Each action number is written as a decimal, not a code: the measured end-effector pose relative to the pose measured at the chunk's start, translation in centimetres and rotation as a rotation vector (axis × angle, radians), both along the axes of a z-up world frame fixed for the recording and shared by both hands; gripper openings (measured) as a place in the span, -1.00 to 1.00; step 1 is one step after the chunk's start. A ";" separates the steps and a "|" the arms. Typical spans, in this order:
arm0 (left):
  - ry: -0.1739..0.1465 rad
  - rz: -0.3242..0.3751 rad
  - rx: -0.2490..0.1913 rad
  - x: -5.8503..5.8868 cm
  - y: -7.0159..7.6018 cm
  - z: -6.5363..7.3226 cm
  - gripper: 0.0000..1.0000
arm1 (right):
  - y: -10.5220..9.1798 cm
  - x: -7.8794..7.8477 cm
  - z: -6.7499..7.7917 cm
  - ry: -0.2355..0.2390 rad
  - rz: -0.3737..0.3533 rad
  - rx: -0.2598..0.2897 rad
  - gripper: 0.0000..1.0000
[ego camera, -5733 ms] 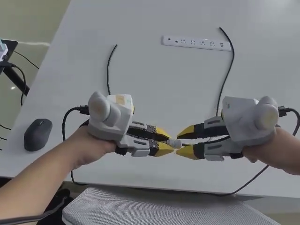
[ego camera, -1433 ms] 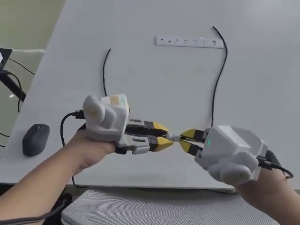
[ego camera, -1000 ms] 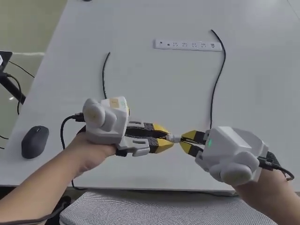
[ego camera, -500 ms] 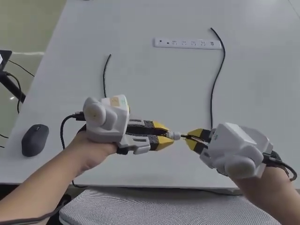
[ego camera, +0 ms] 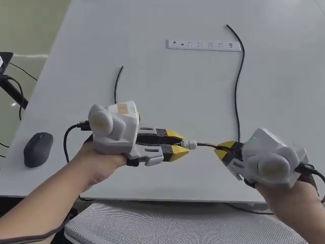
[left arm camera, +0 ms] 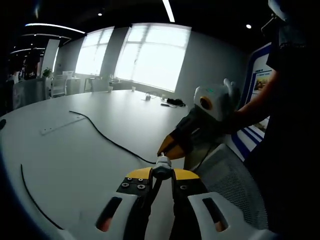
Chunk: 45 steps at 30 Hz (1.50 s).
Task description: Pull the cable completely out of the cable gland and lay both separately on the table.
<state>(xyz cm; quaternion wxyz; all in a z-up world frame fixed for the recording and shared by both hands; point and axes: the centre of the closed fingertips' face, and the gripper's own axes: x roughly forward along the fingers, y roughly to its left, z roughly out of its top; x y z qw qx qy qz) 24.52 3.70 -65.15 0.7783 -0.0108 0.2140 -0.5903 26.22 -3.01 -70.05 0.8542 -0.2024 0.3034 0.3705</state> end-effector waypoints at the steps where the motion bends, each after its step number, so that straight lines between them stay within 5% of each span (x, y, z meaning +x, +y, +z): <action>1: -0.002 0.000 0.003 0.0 0.0 -0.1 -0.70 | -0.1 0.0 -0.1 0.011 -0.018 0.012 -1.00; 31: -0.035 0.045 0.007 0.5 0.0 -0.2 -0.71 | -2.0 0.6 -2.3 0.096 -0.241 0.060 -1.00; 45: -0.020 0.053 0.023 0.8 0.5 -0.9 -0.70 | -1.8 0.4 -2.0 0.043 -0.169 0.011 -0.98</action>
